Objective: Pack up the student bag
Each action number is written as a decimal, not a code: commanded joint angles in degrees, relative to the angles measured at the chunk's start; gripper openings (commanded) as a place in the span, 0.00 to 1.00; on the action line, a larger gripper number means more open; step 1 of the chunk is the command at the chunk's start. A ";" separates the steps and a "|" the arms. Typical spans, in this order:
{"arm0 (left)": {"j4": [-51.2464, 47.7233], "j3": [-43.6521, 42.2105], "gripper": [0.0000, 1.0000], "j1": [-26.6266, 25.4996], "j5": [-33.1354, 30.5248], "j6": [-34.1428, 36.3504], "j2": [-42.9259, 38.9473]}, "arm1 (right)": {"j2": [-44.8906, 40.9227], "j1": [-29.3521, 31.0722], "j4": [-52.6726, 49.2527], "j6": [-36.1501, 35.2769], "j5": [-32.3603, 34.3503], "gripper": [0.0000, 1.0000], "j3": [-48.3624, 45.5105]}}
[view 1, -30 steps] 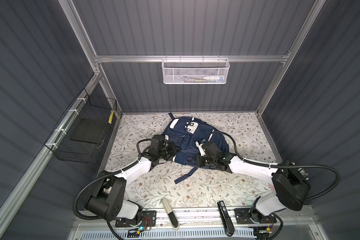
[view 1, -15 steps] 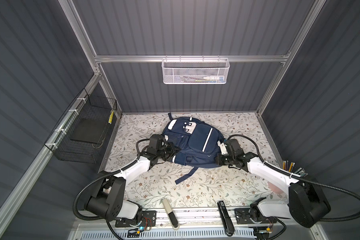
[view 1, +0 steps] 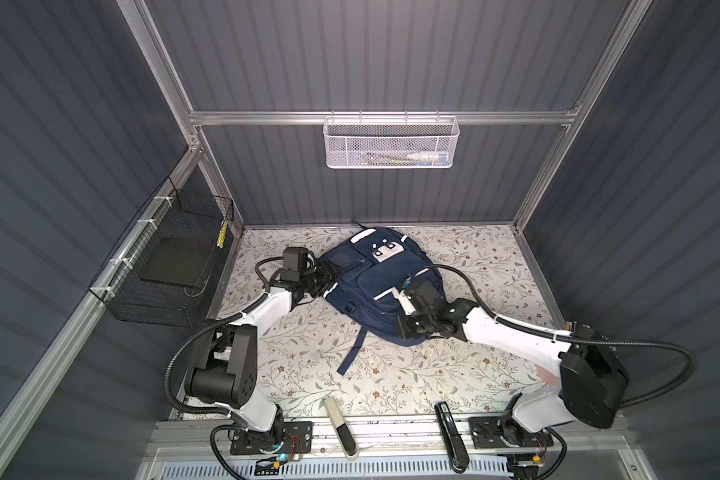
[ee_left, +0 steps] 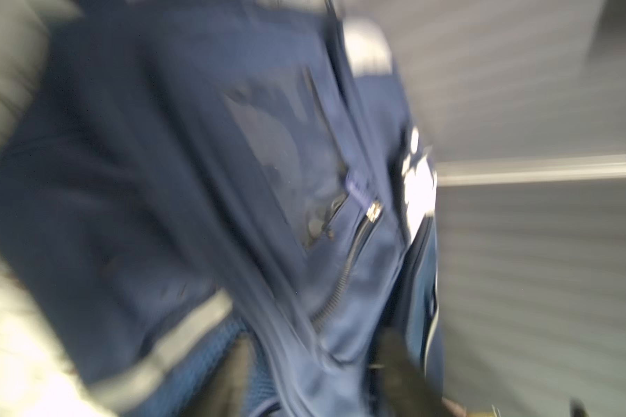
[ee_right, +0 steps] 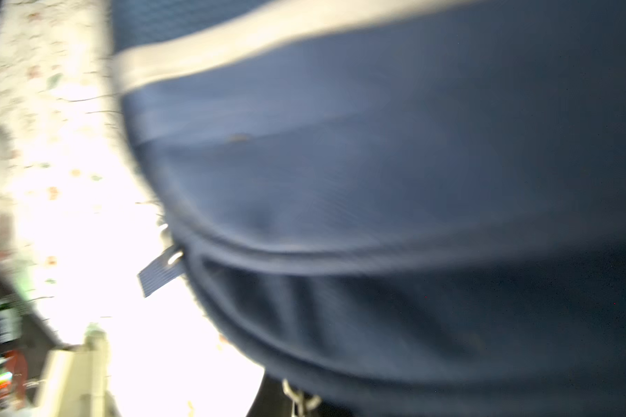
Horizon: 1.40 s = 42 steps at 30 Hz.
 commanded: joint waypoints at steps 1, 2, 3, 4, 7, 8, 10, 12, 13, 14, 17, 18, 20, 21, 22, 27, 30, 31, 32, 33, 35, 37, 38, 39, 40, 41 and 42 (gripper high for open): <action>-3.98 -1.67 0.79 -0.73 -4.45 3.40 -6.00 | 5.53 3.01 2.90 4.11 -0.63 0.00 7.67; -4.32 -3.88 0.79 -0.74 -3.92 2.37 -8.19 | 7.76 3.48 3.67 4.74 -1.33 0.00 9.88; -4.21 -6.73 0.79 -1.05 -3.63 0.54 -10.44 | 9.71 3.97 4.14 5.29 -1.99 0.00 12.23; -3.63 -9.29 0.79 -1.52 -1.23 -1.39 -12.24 | 11.31 4.38 4.24 5.35 -2.36 0.00 14.18; 1.19 -17.06 0.79 -6.07 0.87 -9.22 -16.17 | 15.05 6.36 3.67 4.40 -2.10 0.00 19.13; 2.79 -18.17 0.79 -8.02 0.65 -11.19 -16.50 | 15.91 7.14 3.56 4.12 -2.28 0.00 20.11; 4.45 -18.19 0.80 -10.84 -0.58 -12.17 -15.53 | 17.01 8.37 3.54 3.77 -2.39 0.00 21.23; 5.80 -17.23 0.79 -11.20 -0.82 -11.45 -12.72 | 17.40 9.15 3.19 3.78 -2.14 0.00 21.26; 6.30 -16.63 0.74 -11.20 -0.53 -10.69 -11.54 | 17.14 9.19 3.16 4.00 -2.02 0.00 20.80; 5.68 -15.58 0.61 -11.20 -0.69 -9.38 -10.28 | 16.64 9.15 3.20 4.34 -1.76 0.00 19.89; 0.88 -13.37 0.10 -11.20 -2.72 -5.29 -9.99 | 13.62 8.82 3.64 5.09 -0.32 0.00 15.55; -0.35 -13.07 0.07 -11.12 -4.17 -4.50 -10.74 | 12.37 8.54 3.86 5.33 0.50 0.00 13.41; -2.86 -12.59 0.02 -11.03 -4.97 -3.07 -11.97 | 10.21 7.45 3.72 5.33 2.07 0.00 9.56; -3.85 -12.54 0.00 -11.02 -4.77 -2.56 -12.58 | 9.09 6.41 3.52 5.37 2.56 0.00 7.54; -4.53 -12.58 0.00 -10.98 -4.54 -2.39 -13.12 | 8.19 5.29 3.24 5.43 2.71 0.00 5.60; -5.84 -15.39 0.00 -8.66 -1.44 -2.76 -17.72 | 1.26 -2.73 2.07 3.96 3.60 0.00 -4.19; -5.84 -16.99 0.00 -6.83 0.30 -3.13 -20.05 | -1.73 -8.33 1.51 2.23 3.24 0.00 -7.62; -5.98 -17.23 0.00 -6.19 1.26 -3.09 -20.51 | -2.44 -10.61 1.58 1.33 3.24 0.00 -8.34; -6.12 -17.46 0.00 -5.35 2.50 -3.01 -20.77 | -2.78 -12.75 1.92 0.23 3.14 0.00 -9.16; -6.35 -17.58 0.00 -4.65 3.60 -2.99 -20.99 | -2.70 -14.75 2.20 -0.64 3.10 0.00 -9.51; -6.21 -17.88 0.00 -3.01 6.20 -2.80 -21.28 | -1.58 -19.57 2.35 -2.46 2.57 0.00 -9.25; -7.45 -17.66 0.00 -2.17 6.38 -1.81 -21.80 | -0.54 -22.48 3.21 -3.07 1.66 0.00 -8.74; -8.46 -17.27 0.00 -1.95 5.88 -0.98 -21.76 | -0.34 -22.79 3.40 -3.47 2.23 0.00 -8.50; -9.19 -16.84 0.00 -1.88 5.36 -0.06 -21.53 | -0.27 -22.16 2.79 -3.81 2.95 0.00 -8.18; -9.87 -16.24 0.00 -1.79 4.73 1.07 -20.83 | -0.34 -20.63 2.20 -4.17 3.88 0.00 -8.15; -10.27 -15.46 0.00 -1.66 4.23 2.03 -19.76 | -0.74 -18.71 1.75 -4.32 4.87 0.00 -8.59; -10.25 -14.73 0.00 -1.54 3.92 2.65 -18.45 | -1.15 -16.93 1.33 -4.24 5.10 0.00 -9.17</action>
